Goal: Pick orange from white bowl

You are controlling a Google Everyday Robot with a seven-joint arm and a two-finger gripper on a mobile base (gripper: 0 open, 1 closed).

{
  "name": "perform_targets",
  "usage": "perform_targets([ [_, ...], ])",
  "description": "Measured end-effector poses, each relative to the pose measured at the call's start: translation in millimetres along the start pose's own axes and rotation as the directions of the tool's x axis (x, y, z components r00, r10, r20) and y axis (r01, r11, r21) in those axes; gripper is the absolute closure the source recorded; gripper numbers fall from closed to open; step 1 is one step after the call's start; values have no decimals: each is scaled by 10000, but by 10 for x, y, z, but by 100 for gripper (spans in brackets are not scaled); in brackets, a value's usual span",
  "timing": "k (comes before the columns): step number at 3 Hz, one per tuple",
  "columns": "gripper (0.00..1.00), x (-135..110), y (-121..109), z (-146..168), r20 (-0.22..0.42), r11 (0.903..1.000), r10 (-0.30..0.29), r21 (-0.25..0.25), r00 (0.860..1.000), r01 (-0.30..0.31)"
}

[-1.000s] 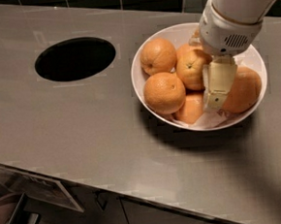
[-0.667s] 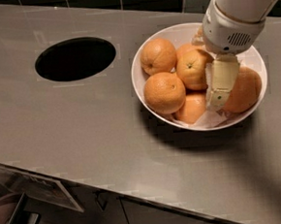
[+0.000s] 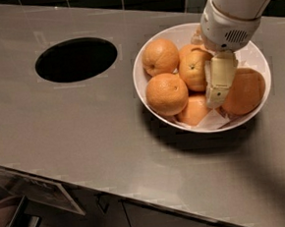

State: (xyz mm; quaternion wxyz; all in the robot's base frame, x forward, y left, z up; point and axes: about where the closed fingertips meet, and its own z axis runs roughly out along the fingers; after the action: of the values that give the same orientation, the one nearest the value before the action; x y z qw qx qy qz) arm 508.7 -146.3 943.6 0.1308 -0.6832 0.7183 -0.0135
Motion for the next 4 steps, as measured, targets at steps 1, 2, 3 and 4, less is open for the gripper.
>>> perform_targets([
  [1,3,-17,-2,19,14,10000,-45,-46,10000,45],
  [2,16,-51,10,59,57,9998,-127,-159,9999,128],
  [3,18,-54,29,79,67,9997,-138,-215,9999,139],
  [4,19,-61,40,89,74,9996,-161,-243,9998,162],
])
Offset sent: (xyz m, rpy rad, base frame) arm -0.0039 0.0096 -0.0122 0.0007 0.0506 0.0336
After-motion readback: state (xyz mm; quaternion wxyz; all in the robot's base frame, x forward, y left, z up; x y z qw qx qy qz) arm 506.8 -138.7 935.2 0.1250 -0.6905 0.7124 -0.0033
